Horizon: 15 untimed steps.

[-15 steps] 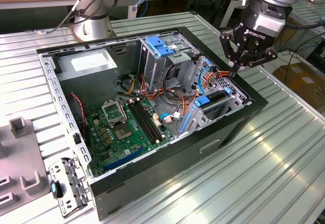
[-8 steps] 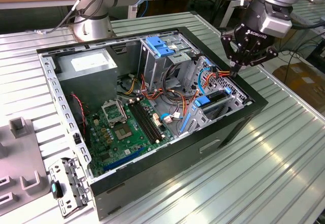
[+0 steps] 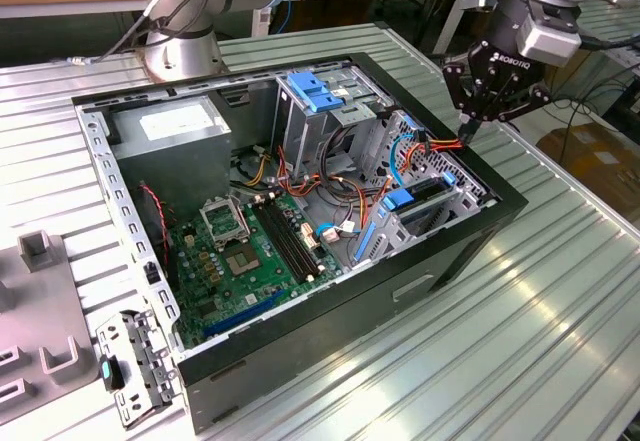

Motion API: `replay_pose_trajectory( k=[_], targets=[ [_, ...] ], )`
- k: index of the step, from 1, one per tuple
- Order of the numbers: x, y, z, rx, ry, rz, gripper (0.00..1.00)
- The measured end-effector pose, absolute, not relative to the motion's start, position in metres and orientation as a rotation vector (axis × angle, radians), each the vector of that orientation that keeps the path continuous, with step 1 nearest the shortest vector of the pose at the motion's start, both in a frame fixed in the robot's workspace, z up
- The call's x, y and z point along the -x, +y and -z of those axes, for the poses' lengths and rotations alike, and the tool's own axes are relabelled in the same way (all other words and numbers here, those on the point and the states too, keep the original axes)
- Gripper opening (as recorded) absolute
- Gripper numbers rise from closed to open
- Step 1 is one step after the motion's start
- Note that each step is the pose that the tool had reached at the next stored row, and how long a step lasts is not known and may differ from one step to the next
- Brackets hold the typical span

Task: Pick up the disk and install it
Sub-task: 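Insert the first disk wire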

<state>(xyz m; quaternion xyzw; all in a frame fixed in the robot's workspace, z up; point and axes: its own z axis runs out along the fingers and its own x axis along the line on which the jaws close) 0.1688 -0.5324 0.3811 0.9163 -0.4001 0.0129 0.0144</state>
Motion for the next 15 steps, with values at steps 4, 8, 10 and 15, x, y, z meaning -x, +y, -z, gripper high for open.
replay_pose_trajectory(
  k=[4,8,10,15],
  targets=[
    [-0.17,-0.531,-0.38,-2.862,-1.226,-0.045,0.17],
    [-0.175,-0.53,-0.377,-2.883,-1.18,-0.048,0.25],
    [-0.175,-0.53,-0.373,-2.89,-1.166,-0.055,0.26],
    [-0.178,-0.53,-0.37,-2.898,-1.147,-0.056,0.33]
  ],
)
